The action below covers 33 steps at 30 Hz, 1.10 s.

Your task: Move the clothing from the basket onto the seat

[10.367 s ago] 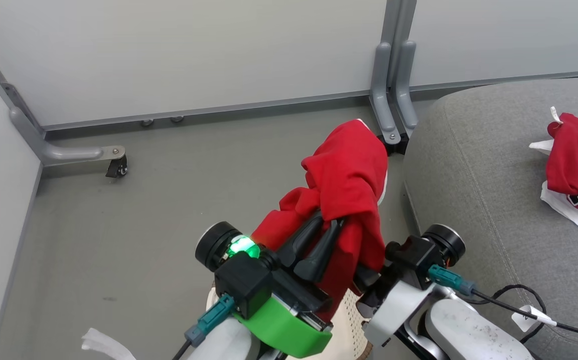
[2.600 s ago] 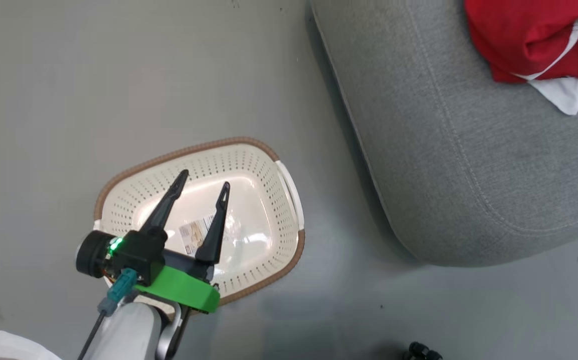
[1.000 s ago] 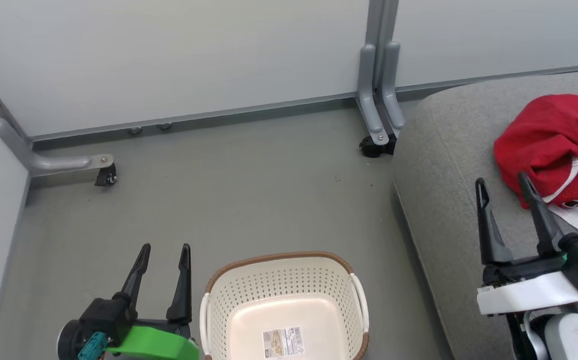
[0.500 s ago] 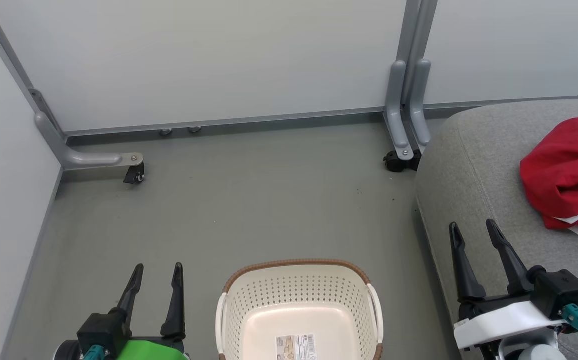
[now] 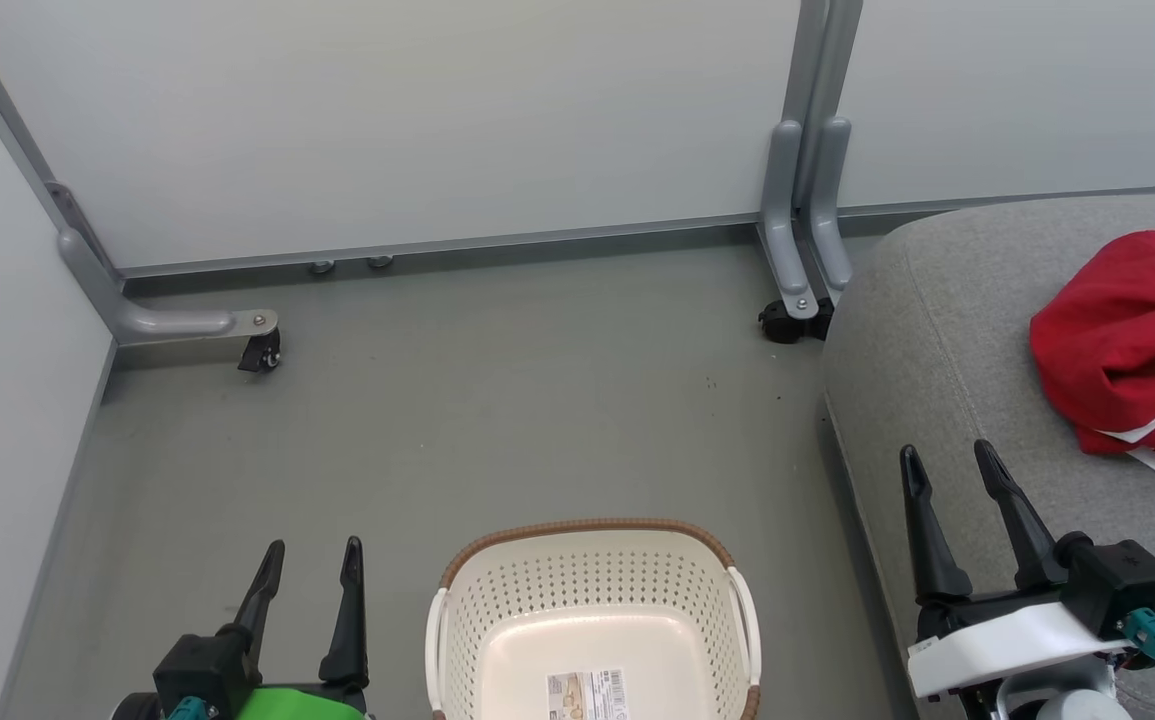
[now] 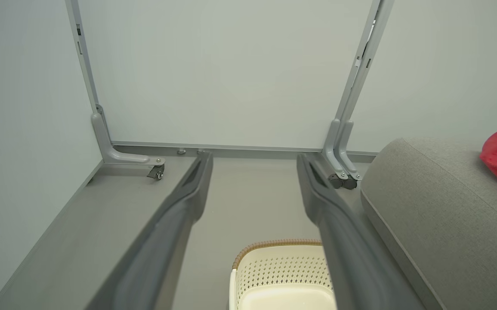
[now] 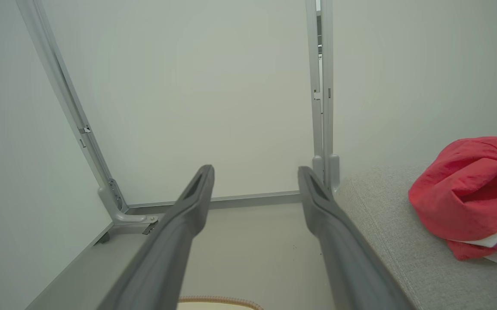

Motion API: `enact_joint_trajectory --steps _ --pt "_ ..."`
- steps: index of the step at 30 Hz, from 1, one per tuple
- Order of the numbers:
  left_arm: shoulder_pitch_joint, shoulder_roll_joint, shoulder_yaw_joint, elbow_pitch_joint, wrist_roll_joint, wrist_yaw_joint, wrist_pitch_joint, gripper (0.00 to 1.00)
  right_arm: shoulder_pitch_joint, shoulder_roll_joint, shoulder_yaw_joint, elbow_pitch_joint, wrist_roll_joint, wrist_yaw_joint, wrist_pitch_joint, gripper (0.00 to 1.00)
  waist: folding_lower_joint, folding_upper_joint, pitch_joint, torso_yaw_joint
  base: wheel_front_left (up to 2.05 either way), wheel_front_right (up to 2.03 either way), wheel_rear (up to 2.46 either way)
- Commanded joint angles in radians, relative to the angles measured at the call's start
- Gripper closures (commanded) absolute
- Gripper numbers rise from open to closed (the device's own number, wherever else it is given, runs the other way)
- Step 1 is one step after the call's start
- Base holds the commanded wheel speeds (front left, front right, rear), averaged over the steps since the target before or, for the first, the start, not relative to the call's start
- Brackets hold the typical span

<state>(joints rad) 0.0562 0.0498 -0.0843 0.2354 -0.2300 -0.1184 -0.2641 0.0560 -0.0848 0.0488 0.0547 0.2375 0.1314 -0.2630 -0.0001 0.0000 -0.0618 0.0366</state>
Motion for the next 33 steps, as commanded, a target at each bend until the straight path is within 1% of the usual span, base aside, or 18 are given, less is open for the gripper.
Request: enact_joint_trajectory --steps 1,5,10,12,23,24,29,33 --pt "0.008 0.002 0.002 0.005 -0.003 0.002 0.000 0.00 -0.003 -0.001 0.001 0.002 0.000 -0.001 -0.003 0.00 0.0001 0.0000 0.000 -0.001 0.00 0.00 0.00" --pt "0.006 0.002 0.004 -0.009 0.001 0.001 0.000 0.00 -0.005 -0.001 0.001 0.003 -0.004 -0.001 -0.003 0.00 0.0001 0.0000 0.001 -0.003 0.00 0.00 0.00" --pt "0.014 0.002 0.012 -0.018 -0.028 -0.005 0.000 0.00 -0.007 0.001 -0.004 0.005 -0.012 -0.001 -0.003 0.00 0.0001 0.0000 0.002 -0.007 0.00 0.00 0.00" --pt "0.016 0.002 0.010 -0.020 -0.023 -0.007 0.000 0.00 -0.009 0.002 -0.005 0.005 -0.013 -0.001 -0.003 0.00 0.0001 0.0000 0.003 -0.008 0.00 0.00 0.00" --pt "0.015 0.002 0.008 0.011 -0.045 -0.013 0.000 0.00 -0.009 0.003 -0.011 0.005 -0.018 -0.001 -0.003 0.00 0.0001 0.0000 0.003 -0.011 0.00 0.00 0.00" --pt "0.006 0.000 0.009 0.014 -0.041 -0.009 0.000 1.00 -0.002 0.003 -0.009 0.004 -0.011 0.000 0.000 1.00 0.0001 0.0000 0.002 -0.012 0.00 0.00 0.00" --pt "0.020 -0.002 0.008 0.055 -0.045 -0.009 0.001 1.00 0.016 0.011 -0.004 0.046 -0.004 0.000 0.002 1.00 0.0001 0.0000 0.003 -0.012 0.00 0.00 0.00" --pt "0.011 0.001 0.015 0.050 -0.122 -0.009 0.019 1.00 0.008 0.010 -0.010 0.051 0.076 0.000 0.020 1.00 0.0001 0.0000 0.005 -0.013 0.00 0.00 0.00"
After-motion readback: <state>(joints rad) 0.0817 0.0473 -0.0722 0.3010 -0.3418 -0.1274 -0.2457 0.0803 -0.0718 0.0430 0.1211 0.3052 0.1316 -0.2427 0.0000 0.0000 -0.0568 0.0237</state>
